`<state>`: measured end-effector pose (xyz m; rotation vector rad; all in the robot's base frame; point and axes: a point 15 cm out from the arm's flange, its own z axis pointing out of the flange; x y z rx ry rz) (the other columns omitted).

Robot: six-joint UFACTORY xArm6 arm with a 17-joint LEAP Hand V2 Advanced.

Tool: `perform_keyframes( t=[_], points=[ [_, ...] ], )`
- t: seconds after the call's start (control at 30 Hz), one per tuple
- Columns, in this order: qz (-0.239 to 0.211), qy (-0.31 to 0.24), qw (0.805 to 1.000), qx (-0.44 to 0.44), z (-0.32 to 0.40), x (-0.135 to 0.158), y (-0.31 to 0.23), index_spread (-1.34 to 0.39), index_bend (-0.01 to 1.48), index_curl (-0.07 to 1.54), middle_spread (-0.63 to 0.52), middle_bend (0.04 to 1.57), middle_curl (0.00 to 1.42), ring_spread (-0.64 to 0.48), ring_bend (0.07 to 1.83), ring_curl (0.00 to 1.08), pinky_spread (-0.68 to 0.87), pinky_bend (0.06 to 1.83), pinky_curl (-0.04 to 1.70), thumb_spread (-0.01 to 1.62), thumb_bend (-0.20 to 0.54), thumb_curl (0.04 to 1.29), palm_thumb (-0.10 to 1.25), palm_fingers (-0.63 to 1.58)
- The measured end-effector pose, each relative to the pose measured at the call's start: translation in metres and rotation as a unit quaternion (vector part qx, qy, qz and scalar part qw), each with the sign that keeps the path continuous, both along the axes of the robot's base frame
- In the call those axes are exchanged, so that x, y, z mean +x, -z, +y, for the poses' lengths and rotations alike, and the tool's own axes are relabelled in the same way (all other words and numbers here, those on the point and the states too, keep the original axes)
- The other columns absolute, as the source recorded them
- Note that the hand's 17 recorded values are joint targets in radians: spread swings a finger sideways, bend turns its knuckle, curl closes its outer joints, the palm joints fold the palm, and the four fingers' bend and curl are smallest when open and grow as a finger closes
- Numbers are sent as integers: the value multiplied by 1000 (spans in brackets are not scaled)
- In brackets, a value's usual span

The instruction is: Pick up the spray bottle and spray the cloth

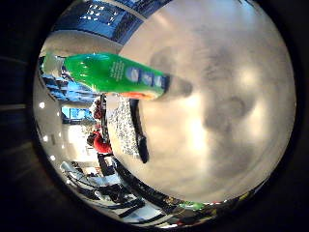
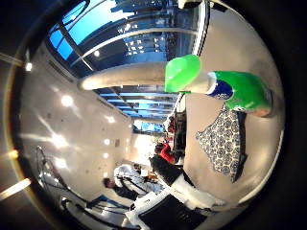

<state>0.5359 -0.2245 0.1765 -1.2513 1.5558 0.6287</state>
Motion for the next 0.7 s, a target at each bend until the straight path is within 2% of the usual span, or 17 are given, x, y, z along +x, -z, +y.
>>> perform_keyframes(
  t=[0.33, 0.7],
  points=[
    [4, -17, 1000, 15, 36, 21, 0, -286, 139, 217, 75, 181, 281, 93, 287, 270, 356, 462, 337, 897, -31, 298, 524, -42],
    [14, -23, 999, 25, 56, 30, 15, -277, 143, 221, 66, 193, 295, 70, 294, 277, 351, 475, 328, 894, -31, 297, 532, -15]
  ],
)
